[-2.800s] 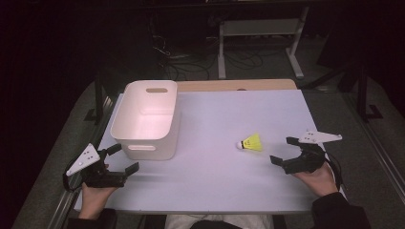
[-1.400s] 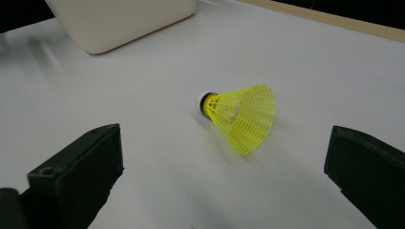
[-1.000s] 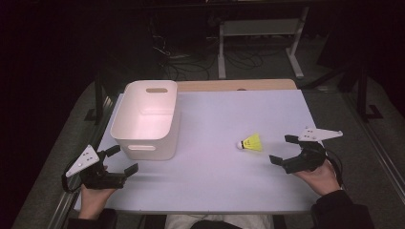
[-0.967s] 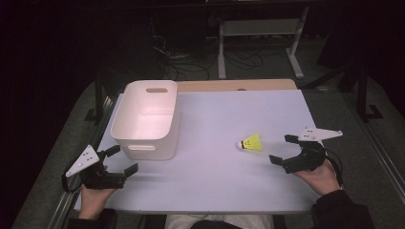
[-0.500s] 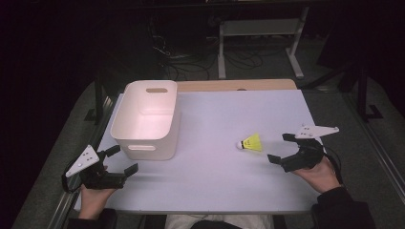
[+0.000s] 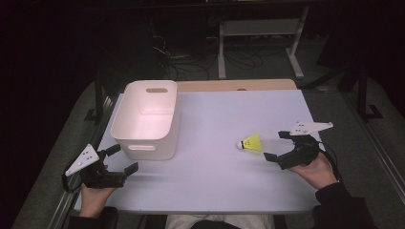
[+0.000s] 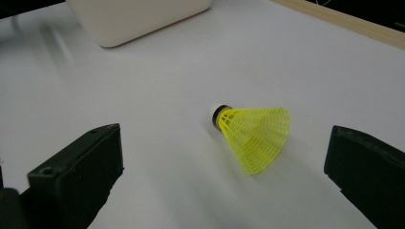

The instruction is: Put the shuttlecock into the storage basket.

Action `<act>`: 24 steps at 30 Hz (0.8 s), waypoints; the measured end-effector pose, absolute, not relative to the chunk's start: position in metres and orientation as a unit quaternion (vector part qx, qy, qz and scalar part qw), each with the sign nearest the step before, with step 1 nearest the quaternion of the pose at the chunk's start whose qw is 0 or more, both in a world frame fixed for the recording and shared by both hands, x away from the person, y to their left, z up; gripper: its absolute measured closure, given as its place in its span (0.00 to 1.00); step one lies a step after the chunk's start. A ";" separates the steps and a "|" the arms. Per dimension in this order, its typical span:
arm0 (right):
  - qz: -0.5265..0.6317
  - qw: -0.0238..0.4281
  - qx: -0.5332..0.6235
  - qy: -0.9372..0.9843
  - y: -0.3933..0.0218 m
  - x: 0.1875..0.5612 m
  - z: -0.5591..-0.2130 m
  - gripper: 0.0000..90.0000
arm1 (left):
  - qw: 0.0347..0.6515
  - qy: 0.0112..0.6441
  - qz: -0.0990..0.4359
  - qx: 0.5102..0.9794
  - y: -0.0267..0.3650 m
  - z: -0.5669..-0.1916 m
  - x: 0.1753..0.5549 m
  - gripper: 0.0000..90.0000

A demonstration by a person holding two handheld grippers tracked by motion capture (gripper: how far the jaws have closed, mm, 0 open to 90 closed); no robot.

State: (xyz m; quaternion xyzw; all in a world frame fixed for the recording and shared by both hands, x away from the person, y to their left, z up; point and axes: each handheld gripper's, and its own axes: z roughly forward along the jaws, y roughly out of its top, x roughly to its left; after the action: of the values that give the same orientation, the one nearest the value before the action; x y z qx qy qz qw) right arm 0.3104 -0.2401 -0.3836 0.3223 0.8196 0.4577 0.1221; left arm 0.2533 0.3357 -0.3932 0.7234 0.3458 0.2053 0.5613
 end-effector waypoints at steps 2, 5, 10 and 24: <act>0.455 0.120 0.321 0.822 -0.239 0.312 -0.384 0.00 | 0.562 0.346 0.205 0.723 0.336 -0.393 0.254 0.00; 0.453 0.118 0.320 0.823 -0.237 0.313 -0.384 0.00 | 0.564 0.346 0.202 0.722 0.335 -0.393 0.253 0.00; 0.452 0.117 0.317 0.825 -0.234 0.314 -0.382 0.00 | 0.566 0.346 0.202 0.720 0.335 -0.393 0.254 0.00; 0.442 0.106 0.303 0.838 -0.222 0.320 -0.382 0.00 | 0.563 0.345 0.205 0.722 0.337 -0.393 0.253 0.00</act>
State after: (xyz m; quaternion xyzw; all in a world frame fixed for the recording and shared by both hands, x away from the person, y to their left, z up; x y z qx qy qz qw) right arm 0.3197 -0.2221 -0.3820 0.3029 0.8379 0.4416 0.1059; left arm 0.2525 0.3374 -0.3926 0.7222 0.3449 0.2048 0.5635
